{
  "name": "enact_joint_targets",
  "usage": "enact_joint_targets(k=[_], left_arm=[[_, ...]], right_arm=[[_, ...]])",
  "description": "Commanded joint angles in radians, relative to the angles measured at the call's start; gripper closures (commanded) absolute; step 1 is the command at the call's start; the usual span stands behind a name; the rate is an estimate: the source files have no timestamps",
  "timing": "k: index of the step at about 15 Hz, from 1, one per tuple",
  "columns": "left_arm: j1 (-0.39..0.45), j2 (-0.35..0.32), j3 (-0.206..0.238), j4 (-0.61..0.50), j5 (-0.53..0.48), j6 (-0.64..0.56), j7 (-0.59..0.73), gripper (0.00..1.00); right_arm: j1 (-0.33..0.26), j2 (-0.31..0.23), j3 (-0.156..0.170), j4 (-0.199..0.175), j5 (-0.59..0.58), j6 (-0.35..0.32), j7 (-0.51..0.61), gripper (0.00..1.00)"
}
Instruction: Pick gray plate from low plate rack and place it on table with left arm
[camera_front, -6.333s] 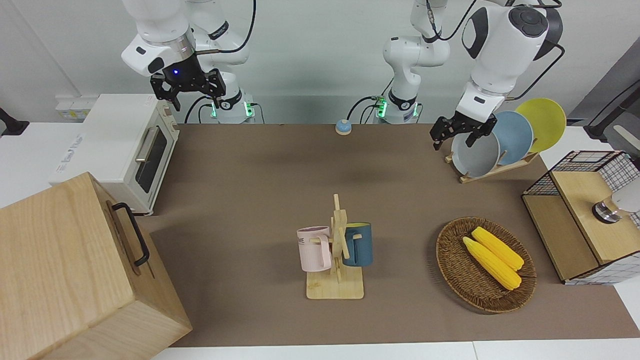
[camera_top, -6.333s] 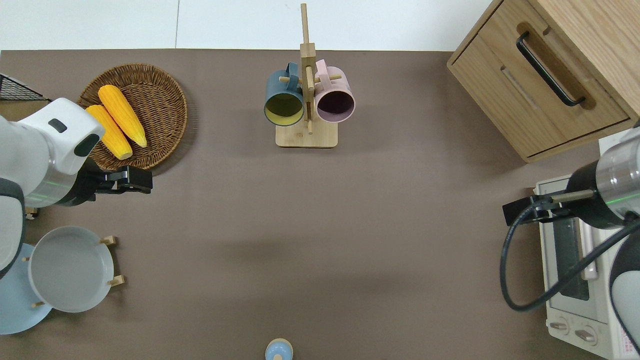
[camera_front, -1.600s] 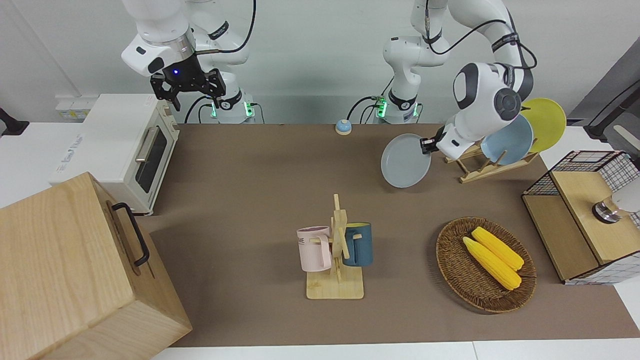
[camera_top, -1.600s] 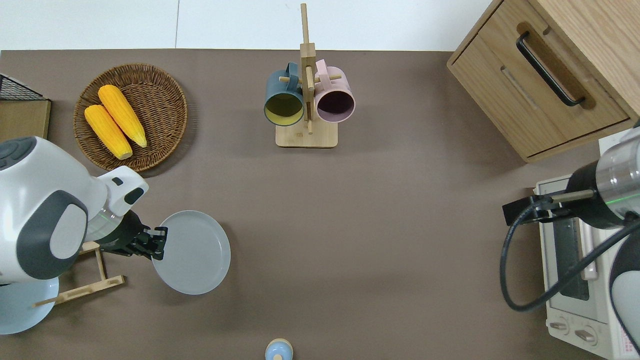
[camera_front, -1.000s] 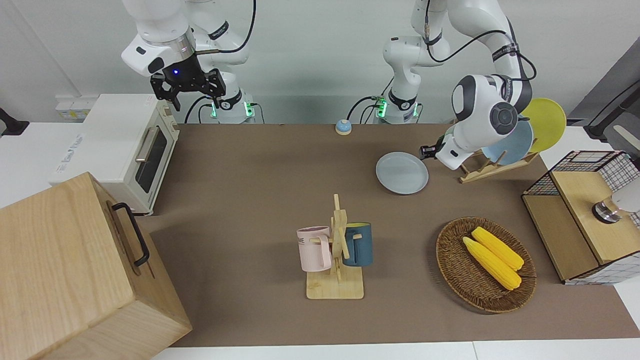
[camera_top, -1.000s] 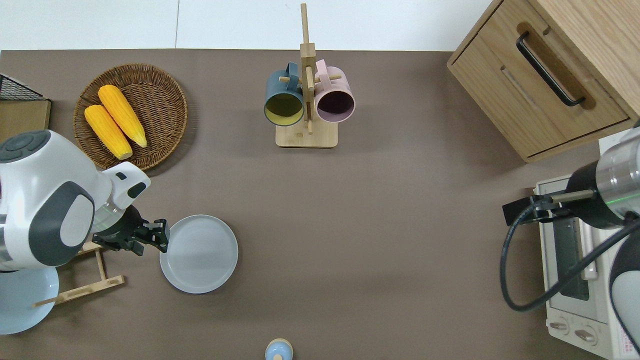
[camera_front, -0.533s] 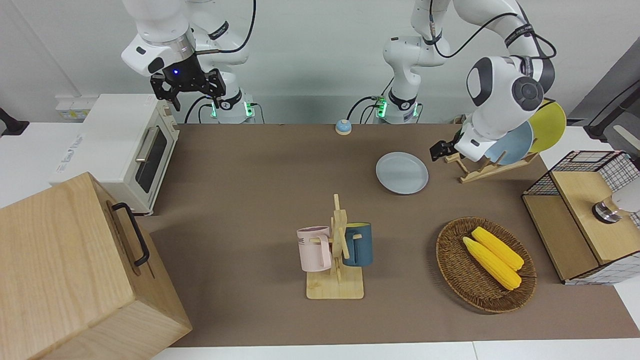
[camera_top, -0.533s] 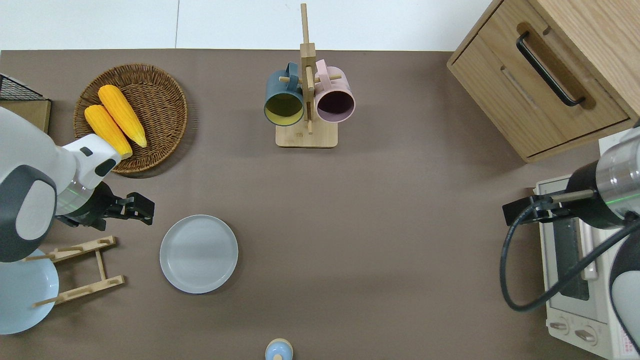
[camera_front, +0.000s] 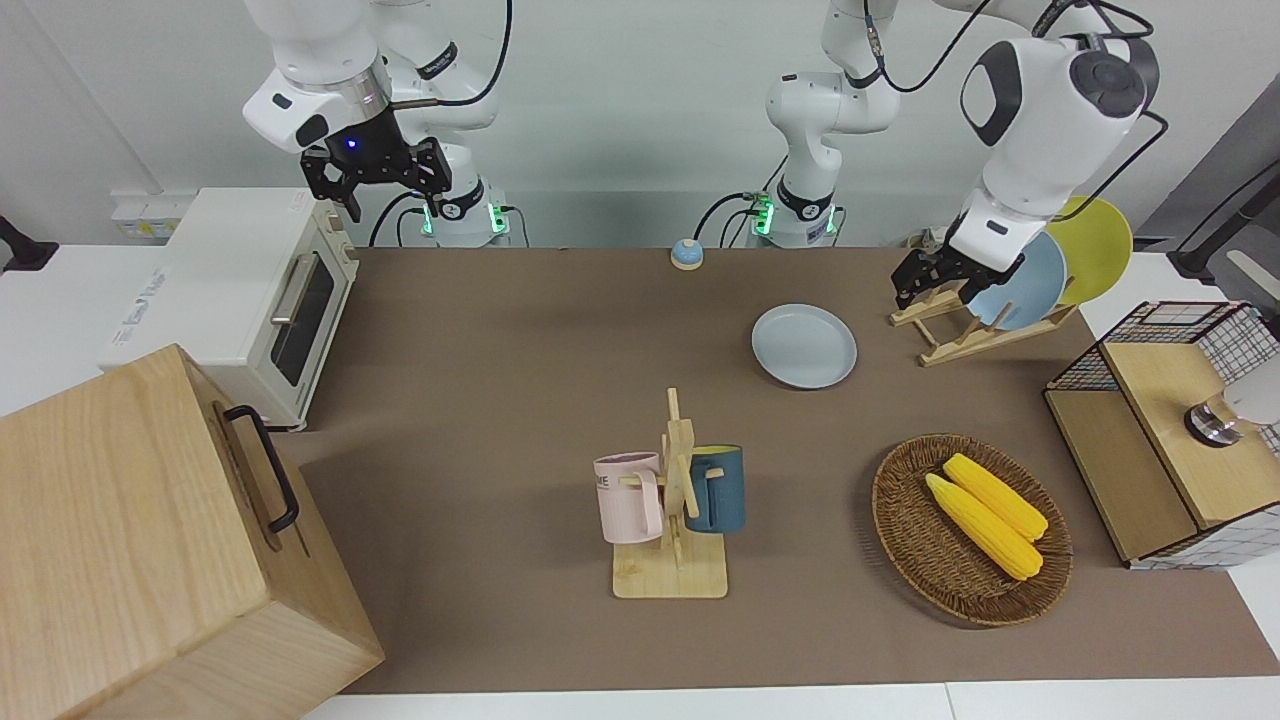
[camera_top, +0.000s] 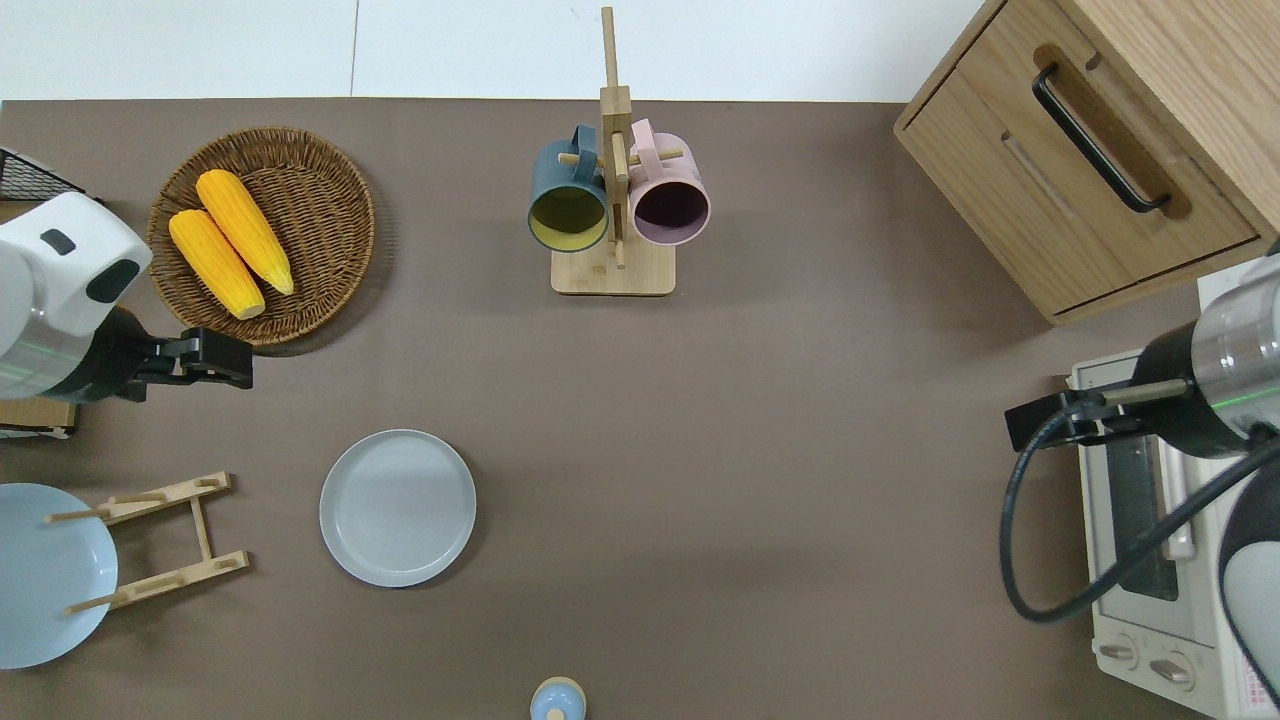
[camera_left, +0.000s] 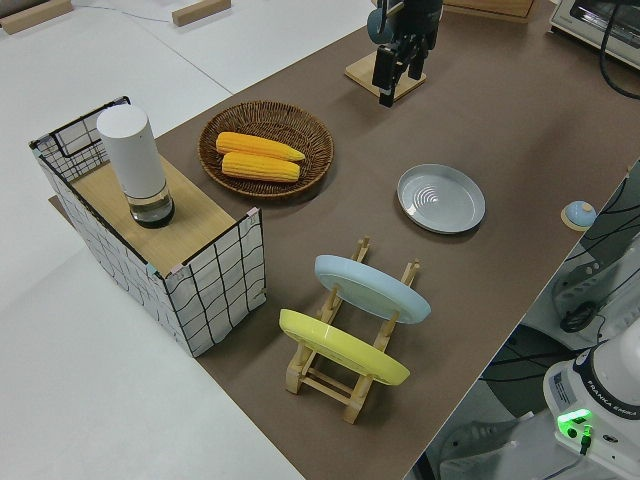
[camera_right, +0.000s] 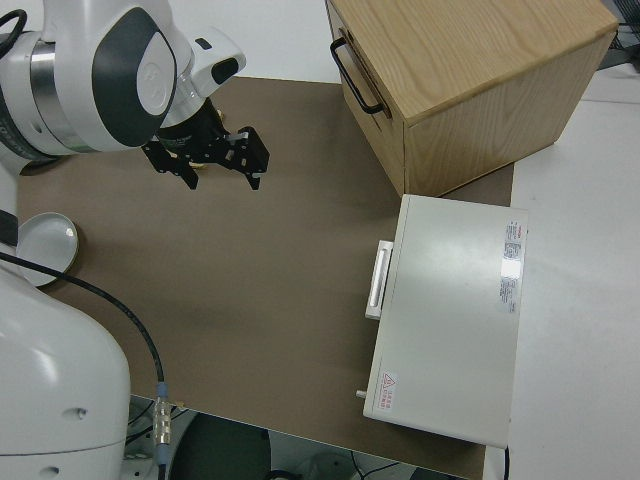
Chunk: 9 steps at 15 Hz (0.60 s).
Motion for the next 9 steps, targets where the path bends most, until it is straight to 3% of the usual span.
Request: enact_joint_targets(k=[1, 9], left_arm=[[0.002, -0.017, -0.001, 0.016, 0.012, 0.055, -0.015, 0.01], [0.002, -0.017, -0.001, 0.016, 0.041, 0.098, -0.022, 0.0]], right_arm=[[-0.013, -0.005, 0.007, 0.006, 0.003, -0.015, -0.003, 0.011], [-0.013, -0.005, 0.007, 0.006, 0.003, -0.015, -0.003, 0.013]])
